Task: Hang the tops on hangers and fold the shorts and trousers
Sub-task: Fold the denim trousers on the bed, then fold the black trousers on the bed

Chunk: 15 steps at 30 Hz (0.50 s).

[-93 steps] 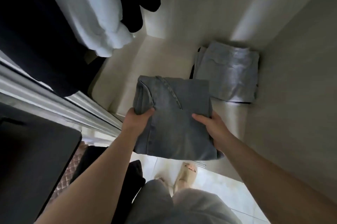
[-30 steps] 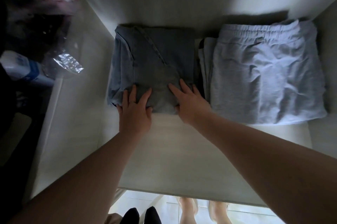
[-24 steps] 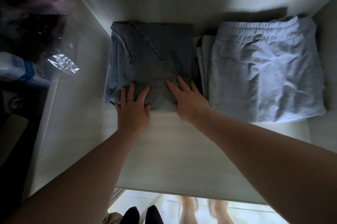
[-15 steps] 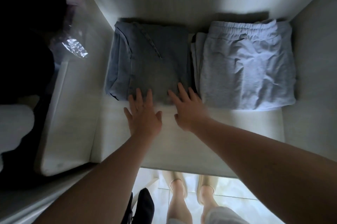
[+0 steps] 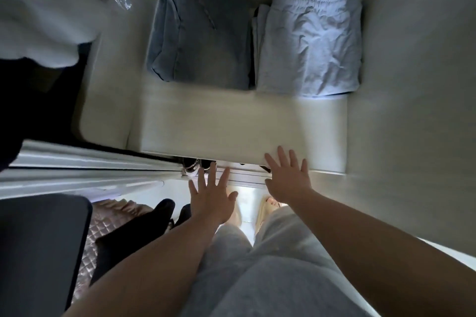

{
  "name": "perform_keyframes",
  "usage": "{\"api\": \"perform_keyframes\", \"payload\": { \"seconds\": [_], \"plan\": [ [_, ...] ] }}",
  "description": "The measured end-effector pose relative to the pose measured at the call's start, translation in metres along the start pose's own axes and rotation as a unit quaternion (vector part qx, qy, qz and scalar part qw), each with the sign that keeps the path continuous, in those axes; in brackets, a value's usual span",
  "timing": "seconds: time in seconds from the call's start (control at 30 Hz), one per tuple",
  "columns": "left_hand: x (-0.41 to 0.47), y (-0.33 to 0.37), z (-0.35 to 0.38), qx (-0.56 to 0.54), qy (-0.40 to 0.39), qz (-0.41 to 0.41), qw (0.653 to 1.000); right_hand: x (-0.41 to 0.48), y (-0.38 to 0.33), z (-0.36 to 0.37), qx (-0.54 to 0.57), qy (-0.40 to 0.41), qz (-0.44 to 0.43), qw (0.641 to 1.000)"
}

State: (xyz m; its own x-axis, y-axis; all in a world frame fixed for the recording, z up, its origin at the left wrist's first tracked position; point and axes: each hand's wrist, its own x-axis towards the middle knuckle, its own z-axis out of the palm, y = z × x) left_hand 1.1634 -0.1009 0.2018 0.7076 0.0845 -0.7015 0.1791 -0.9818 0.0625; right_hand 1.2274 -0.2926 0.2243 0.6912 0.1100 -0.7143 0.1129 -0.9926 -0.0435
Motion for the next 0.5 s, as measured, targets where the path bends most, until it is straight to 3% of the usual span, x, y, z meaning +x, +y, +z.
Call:
{"api": "perform_keyframes", "payload": {
  "seconds": [0.33,0.5],
  "plan": [
    [-0.099,0.046,0.025,-0.064,0.094,0.027,0.993,-0.094,0.06,0.028,-0.02,0.07,-0.079,0.994],
    [-0.167,0.071,0.069,-0.218,0.156,-0.037,0.963,-0.144,0.079,0.04,-0.014,0.097,-0.179,0.979]
  ]
}}
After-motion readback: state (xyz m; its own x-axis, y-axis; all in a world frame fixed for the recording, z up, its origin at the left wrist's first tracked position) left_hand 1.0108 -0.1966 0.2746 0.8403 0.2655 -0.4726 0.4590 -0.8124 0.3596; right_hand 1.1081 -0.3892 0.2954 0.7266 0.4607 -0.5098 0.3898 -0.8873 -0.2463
